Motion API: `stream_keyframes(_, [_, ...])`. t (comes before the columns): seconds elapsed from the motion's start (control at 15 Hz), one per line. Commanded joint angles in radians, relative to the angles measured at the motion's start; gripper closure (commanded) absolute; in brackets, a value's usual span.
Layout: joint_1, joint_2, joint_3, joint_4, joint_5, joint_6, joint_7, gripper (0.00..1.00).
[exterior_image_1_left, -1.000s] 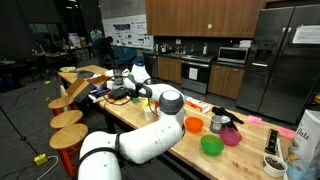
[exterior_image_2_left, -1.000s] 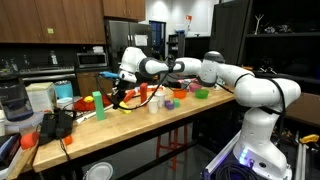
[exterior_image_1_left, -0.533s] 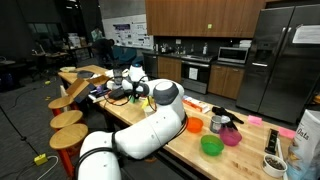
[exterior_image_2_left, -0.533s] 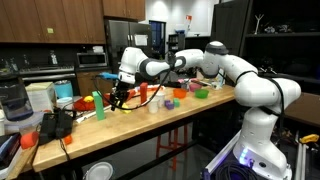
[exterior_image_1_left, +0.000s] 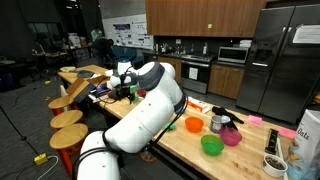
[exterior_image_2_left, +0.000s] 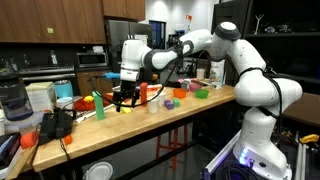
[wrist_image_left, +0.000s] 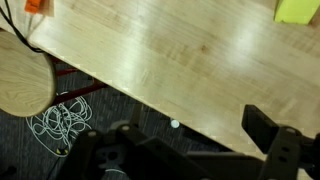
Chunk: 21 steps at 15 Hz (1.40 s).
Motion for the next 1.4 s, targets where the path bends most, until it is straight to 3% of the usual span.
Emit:
stream_keyframes(0.0, [-0.065,-0.213,0.022,-0.126,0.146,0.038,0.143,0.0])
stream_keyframes(0.4, [-0.159,-0.437,0.116,-0.252,0.346,0.025,0.366,0.0])
stream_keyframes(0.67, [-0.223,-0.547,0.18,-0.244,0.441,-0.11,0.417,0.0])
stream_keyframes(0.87, [-0.245,-0.576,0.196,-0.218,0.426,-0.242,0.473,0.0])
stream_keyframes(1.07, [-0.228,-0.607,0.149,-0.197,0.397,-0.318,0.464,0.0])
stream_keyframes(1.33, [-0.169,-0.616,0.026,-0.207,0.253,-0.293,0.393,0.0])
